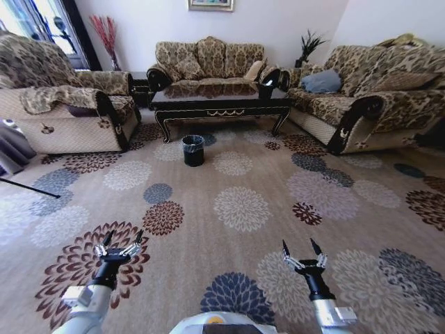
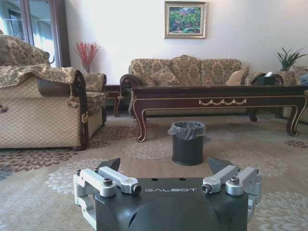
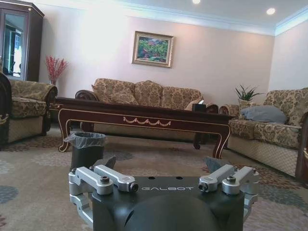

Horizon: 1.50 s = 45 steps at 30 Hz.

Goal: Move to the front of the table and pick up the trash from the floor, then place it into the trash bin.

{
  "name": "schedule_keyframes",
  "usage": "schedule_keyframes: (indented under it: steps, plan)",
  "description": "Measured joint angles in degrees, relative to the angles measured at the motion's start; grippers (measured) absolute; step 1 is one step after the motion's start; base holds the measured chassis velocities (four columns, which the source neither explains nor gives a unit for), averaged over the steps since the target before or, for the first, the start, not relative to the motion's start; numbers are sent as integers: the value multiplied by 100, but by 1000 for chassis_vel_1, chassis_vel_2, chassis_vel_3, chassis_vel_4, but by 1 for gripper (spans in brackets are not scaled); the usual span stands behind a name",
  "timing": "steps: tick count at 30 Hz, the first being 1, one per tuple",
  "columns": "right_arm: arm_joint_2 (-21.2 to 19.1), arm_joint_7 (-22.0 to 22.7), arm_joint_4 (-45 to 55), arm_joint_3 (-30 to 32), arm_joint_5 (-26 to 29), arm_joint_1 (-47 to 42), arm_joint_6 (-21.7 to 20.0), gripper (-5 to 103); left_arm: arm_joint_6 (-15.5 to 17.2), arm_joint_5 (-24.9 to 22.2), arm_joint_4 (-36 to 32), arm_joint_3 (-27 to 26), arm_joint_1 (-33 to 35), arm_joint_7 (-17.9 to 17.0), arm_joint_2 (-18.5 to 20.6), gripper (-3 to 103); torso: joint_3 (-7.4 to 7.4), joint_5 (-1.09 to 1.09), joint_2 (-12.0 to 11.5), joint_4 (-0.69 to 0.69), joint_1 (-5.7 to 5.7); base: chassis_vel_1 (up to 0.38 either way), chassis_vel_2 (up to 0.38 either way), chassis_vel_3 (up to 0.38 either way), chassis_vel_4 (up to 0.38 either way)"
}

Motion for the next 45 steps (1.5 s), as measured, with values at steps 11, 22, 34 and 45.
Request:
schedule_keyframes:
  steps: [11, 22, 34, 45]
  plan:
    - [0, 0, 0, 0, 0, 0, 0, 100, 0, 0, 0, 0, 0, 0, 0, 100, -5, 0, -5, -1, -1, 5, 4, 6, 5]
    - [0, 0, 0, 0, 0, 1, 0, 100, 0, 0, 0, 0, 0, 0, 0, 100, -2, 0, -2, -2, 0, 0, 0, 0, 0]
    - [0, 0, 0, 0, 0, 1, 0, 100, 0, 0, 0, 0, 0, 0, 0, 100, 179, 0, 240, -2, 60, 0, 0, 0, 0]
    - [0, 0, 0, 0, 0, 0, 0, 100, 0, 0, 0, 0, 0, 0, 0, 100, 377, 0, 515, -2, 135, 0, 0, 0, 0]
